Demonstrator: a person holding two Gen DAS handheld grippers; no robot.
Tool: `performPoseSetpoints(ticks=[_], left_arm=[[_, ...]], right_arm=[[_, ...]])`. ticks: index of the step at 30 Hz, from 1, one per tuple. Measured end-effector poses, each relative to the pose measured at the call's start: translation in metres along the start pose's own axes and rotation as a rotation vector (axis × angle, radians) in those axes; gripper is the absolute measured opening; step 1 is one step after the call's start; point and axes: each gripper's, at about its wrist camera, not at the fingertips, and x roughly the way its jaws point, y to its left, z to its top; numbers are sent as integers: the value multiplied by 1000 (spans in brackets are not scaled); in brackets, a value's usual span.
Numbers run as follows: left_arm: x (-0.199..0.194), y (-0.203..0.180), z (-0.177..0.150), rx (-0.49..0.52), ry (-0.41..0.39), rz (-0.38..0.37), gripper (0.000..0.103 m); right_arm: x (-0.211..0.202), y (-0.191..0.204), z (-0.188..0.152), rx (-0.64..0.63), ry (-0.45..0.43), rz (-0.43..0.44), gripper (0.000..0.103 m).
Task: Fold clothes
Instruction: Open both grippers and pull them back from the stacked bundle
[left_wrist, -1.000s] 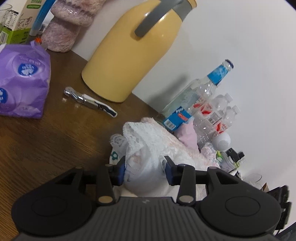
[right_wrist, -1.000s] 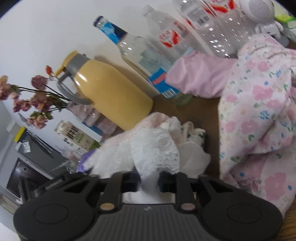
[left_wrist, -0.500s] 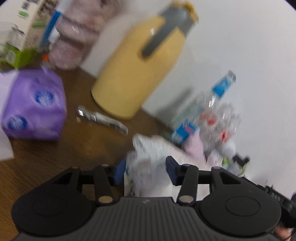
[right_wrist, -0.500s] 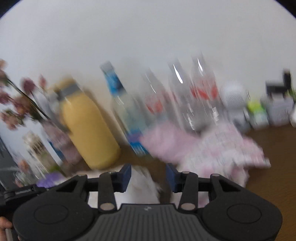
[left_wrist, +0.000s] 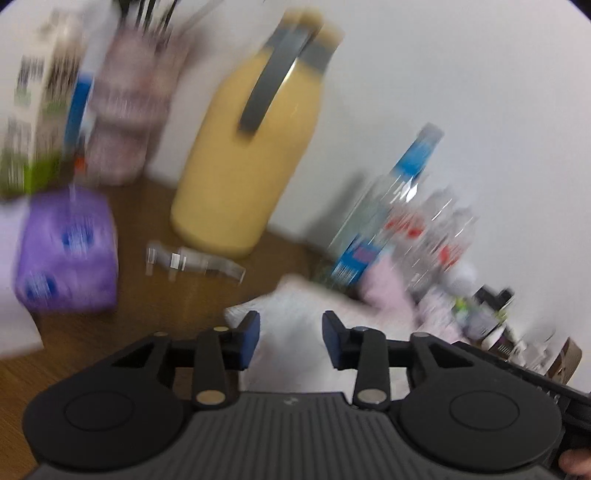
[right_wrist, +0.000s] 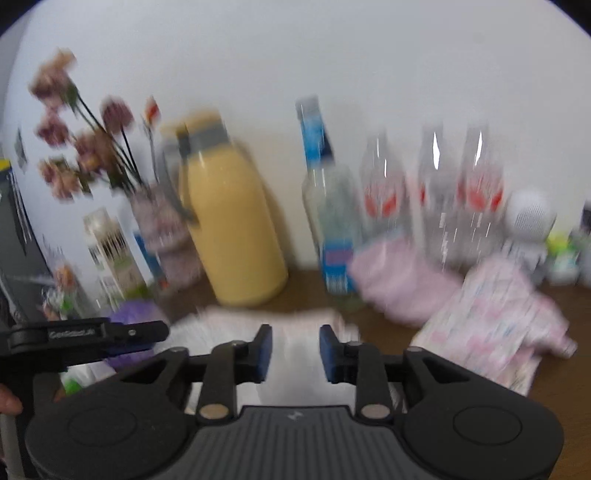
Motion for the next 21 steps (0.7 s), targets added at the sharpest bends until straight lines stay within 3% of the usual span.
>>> performPoseSetpoints(ticks=[2,5,9,10,16,21], left_arm=[[-26,-16,5,58,-56,-6,69],[-46,-33,7,101,-33,7,76],[-83,-51,-18,201,-8,80,97],[-94,-52,-29,223,-8,91,103],[-129,-49,-114,249,115,124,103],[-147,-45,-171,210,135,165,103]], right_arm=[[-22,7,4,-26,-8,-16,53],[-52,17,2,-90,12,-75,58],[-93,21,-17,-98,39,-143,86],[-103,21,-25,-91,50,-149,87],[-142,22,-100,-41,166,-195,89],[-156,30,-168,-3,251,-234,89]])
